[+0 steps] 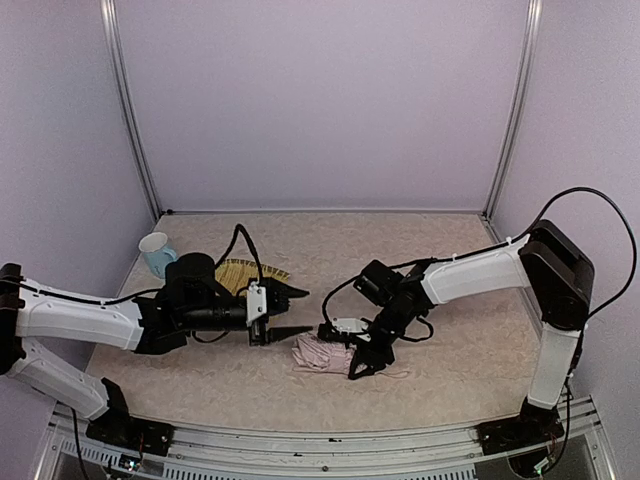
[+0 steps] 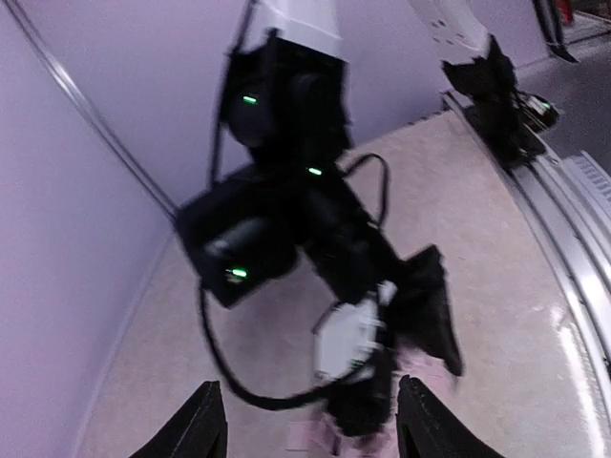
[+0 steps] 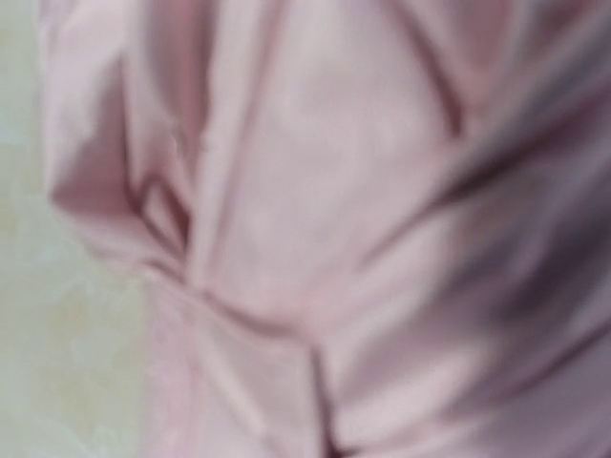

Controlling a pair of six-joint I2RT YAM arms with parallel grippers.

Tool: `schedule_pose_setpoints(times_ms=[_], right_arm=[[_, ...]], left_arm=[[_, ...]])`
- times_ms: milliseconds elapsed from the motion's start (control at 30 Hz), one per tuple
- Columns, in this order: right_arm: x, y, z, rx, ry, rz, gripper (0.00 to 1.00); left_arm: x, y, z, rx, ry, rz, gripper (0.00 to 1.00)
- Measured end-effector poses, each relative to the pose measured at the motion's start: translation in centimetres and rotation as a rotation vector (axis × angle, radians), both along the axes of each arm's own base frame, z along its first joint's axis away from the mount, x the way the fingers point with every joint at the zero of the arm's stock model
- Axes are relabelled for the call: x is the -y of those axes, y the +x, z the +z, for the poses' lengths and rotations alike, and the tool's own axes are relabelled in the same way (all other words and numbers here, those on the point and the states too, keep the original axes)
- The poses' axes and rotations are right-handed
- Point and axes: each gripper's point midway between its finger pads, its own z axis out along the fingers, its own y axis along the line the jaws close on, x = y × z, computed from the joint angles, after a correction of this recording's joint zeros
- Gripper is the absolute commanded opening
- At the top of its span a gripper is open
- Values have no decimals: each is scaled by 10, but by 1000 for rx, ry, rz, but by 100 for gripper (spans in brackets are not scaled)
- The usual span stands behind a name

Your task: Put away the umbrella

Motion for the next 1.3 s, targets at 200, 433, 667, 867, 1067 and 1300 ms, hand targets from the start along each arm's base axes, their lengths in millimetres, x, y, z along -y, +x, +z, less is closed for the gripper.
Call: schedule_pose_setpoints(times_ms=[200,433,667,867,1067,1300], right_arm=[[-3,-2,2,-154,15,-11,0],[-9,-14,4,-293,29,3,0],[-7,-11,7,-342,31,-10,20],[4,-5,11,-309,13,-66,55],[25,16,24,-181,6,-203,63],[46,43,73,38,115,-328,68]], left_arm=[[8,-49,-110,-143,288,-107,72],[14,-26,-164,-73,437,-38,76],[23,-15,-176,-75,485,-24,46],[35,-11,-181,-145,526,-34,21],[57,-4,-188,-259,573,-86,11],[71,-1,-193,-344,603,-126,6]])
